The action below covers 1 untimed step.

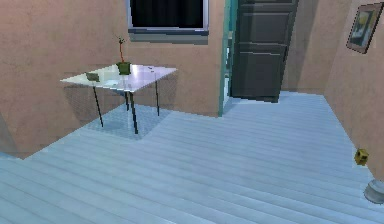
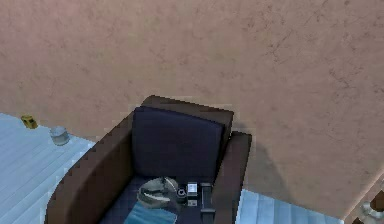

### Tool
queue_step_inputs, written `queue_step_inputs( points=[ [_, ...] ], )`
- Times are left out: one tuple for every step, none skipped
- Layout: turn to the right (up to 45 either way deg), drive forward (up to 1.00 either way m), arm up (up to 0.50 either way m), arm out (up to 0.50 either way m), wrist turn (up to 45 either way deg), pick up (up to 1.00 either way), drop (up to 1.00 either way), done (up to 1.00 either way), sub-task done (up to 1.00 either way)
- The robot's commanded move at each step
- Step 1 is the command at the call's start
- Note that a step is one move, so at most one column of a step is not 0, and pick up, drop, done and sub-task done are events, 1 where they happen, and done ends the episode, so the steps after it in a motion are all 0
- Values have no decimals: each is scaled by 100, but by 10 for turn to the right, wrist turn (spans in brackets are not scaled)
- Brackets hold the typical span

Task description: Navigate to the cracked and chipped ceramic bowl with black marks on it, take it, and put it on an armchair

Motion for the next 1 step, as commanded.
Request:
queue_step_inputs(
  points=[
    [0,0,10,0,0,0,0,0,0]
  ],
)
